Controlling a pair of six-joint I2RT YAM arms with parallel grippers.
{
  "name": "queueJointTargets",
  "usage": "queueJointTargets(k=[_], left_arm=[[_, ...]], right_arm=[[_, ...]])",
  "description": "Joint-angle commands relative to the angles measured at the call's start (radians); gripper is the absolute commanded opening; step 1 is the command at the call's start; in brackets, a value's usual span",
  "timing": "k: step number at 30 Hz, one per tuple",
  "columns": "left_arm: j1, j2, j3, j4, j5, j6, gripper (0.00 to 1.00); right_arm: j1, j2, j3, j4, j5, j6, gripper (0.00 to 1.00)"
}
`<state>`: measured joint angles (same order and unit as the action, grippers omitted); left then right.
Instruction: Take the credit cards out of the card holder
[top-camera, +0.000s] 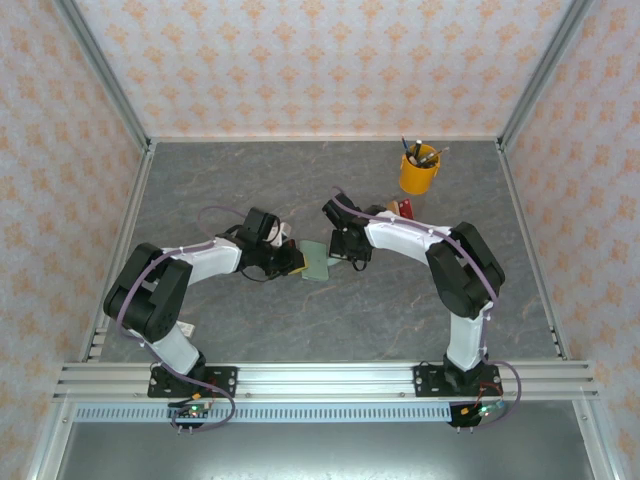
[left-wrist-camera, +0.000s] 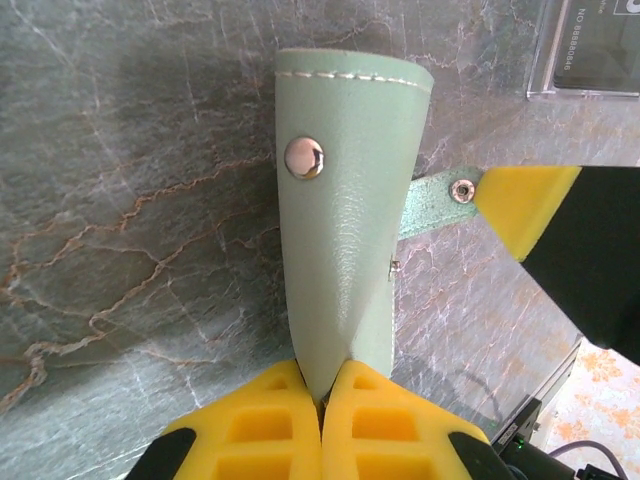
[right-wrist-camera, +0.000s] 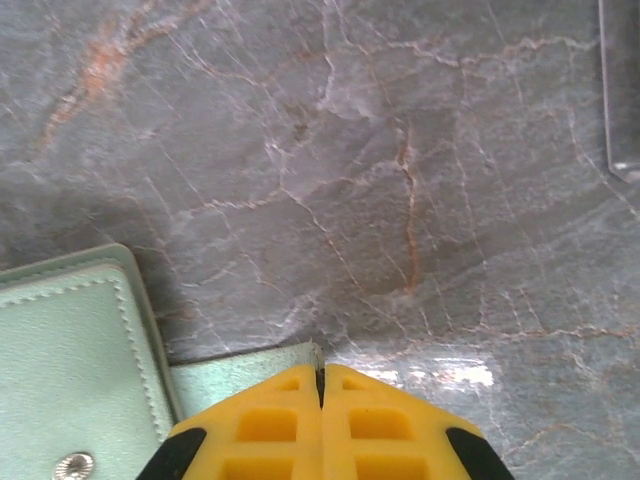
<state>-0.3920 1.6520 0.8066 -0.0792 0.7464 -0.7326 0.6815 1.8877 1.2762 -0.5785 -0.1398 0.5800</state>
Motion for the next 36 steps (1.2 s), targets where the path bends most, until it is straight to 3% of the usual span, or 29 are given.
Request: queueJointTargets(k=[1,2,3,5,8,17,22,25,32,36], left_arm=[[0.008,0.005,0.017,-0.100,-0.067,0.017,0.00],[0.008,0.003,0.027,-0.122,-0.075,0.024,0.00],[0.009,0.000,0.036,-0.144,-0.086,0.029,0.09],[0.008,-0.014,0.055,-0.186,-0.111,0.039,0.25],[0.008,-0.044,0.087,-0.239,-0.148,0.052,0.49],[0.018,-0.138,0.166,-0.420,-0.368,0.093,0.87],[0.019,-0.186,0.164,-0.446,-0.464,0.070,0.98],[0.022,-0.199,0.156,-0.445,-0.482,0.044,1.00],[0.047,-0.216,0.142,-0.456,-0.487,-0.014,1.00],[0.062,-0.253,0.130,-0.500,-0.565,-0.014,1.00]], right_arm=[[0.003,-0.023,-0.025,-0.001,0.026,-0.009,0.00],[0.003,-0.031,-0.027,0.023,-0.001,-0.022,0.00],[0.003,-0.038,-0.030,0.037,-0.020,-0.026,0.00],[0.003,-0.038,-0.028,0.058,-0.062,-0.042,0.14],[0.003,-0.023,-0.019,0.069,-0.107,-0.052,0.26],[0.003,0.017,0.015,0.099,-0.200,-0.062,0.32],[0.003,0.032,0.024,0.116,-0.222,-0.048,0.32],[0.003,0.041,0.024,0.126,-0.230,-0.045,0.31],[0.003,0.021,0.034,0.112,-0.206,-0.075,0.11],[0.003,-0.108,0.016,0.106,-0.156,-0.146,0.09]])
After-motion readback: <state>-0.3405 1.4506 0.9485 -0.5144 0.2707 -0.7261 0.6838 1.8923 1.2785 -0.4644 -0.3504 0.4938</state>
